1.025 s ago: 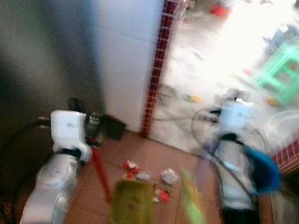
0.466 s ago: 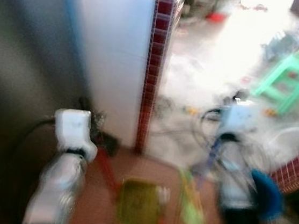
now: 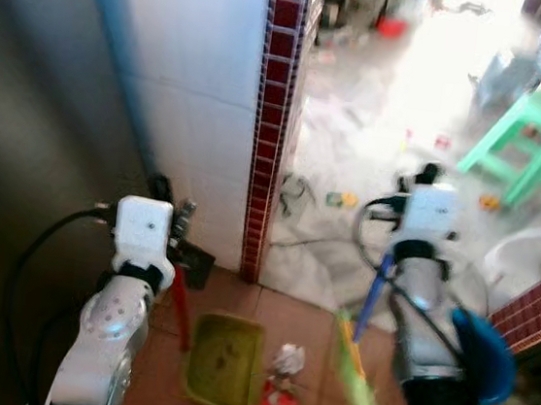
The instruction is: Sweep floor
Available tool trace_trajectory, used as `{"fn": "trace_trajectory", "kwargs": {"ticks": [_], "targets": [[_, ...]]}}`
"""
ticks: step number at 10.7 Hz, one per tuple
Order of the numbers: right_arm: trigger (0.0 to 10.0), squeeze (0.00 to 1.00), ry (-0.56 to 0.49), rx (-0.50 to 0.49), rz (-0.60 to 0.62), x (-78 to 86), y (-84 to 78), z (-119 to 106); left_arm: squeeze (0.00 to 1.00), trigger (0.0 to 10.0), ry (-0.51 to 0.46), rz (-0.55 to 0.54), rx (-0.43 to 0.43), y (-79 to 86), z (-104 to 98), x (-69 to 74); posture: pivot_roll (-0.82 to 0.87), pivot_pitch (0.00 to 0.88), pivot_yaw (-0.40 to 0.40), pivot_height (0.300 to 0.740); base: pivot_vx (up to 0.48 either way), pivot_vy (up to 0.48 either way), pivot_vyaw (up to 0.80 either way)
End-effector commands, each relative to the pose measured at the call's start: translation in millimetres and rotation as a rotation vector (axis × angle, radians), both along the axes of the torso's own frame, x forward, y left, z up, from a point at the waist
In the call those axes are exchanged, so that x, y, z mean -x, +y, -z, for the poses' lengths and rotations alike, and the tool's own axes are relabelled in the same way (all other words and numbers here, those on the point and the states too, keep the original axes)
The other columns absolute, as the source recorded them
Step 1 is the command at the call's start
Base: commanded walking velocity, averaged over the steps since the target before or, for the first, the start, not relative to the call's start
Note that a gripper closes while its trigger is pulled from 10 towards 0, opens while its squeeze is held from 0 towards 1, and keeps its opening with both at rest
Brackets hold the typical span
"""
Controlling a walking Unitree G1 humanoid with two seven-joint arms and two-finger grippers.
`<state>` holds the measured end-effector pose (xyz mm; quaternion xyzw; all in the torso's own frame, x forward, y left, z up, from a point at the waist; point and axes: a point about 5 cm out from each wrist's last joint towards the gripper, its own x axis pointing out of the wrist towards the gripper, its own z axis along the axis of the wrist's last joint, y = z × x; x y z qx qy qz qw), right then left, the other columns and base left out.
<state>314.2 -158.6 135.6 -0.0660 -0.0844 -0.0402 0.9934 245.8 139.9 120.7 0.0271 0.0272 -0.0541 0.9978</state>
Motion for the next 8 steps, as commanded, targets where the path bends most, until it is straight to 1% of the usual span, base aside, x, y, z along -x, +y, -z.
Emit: {"fn": "trace_trajectory", "kwargs": {"ticks": [1, 3, 5, 6, 7, 8], "targets": [[10.0, 0.0, -0.022, -0.008, 0.002, -0.2, -2.4, -5, 0.0, 10.0, -0.041, 0.005, -0.035, 1.6, -8, -0.1, -0.01, 0.0, -0.012, 0.74, 0.0, 0.0, 0.0], [10.0, 0.0, -0.008, -0.014, 0.007, 1.9, -2.7, -2, 0.0, 10.0, 0.004, 0.039, -0.105, -0.9, 2, -1.5, -0.02, 0.0, -0.001, 0.74, 0.0, 0.0, 0.0], [10.0, 0.0, -0.012, -0.013, 0.01, 1.1, -2.8, -5, 0.0, 10.0, 0.015, 0.062, -0.136, -3.6, 6, -4.9, -0.04, 0.0, 0.008, 0.74, 0.0, 0.0, 0.0], [10.0, 0.0, -0.012, -0.014, 0.006, -0.9, -2.7, -6, 0.0, 10.0, 0.015, 0.076, -0.127, -12.9, 11, -16.5, -0.04, 0.0, 0.005, 0.74, 0.0, 0.0, 0.0], [10.0, 0.0, -0.006, -0.02, 0.003, -2.6, -1.5, -6, 0.0, 10.0, 0.013, 0.088, -0.136, -19.0, 13, -24.8, -0.05, 0.0, 0.002, 0.74, 0.0, 0.0, 0.0], [10.0, 0.0, 0.005, -0.036, 0.001, -4.2, 0.1, -5, 0.0, 10.0, 0.024, 0.088, -0.148, -21.5, 17, -31.5, -0.06, 0.0, -0.003, 0.74, 0.0, 0.0, 0.0]]}}
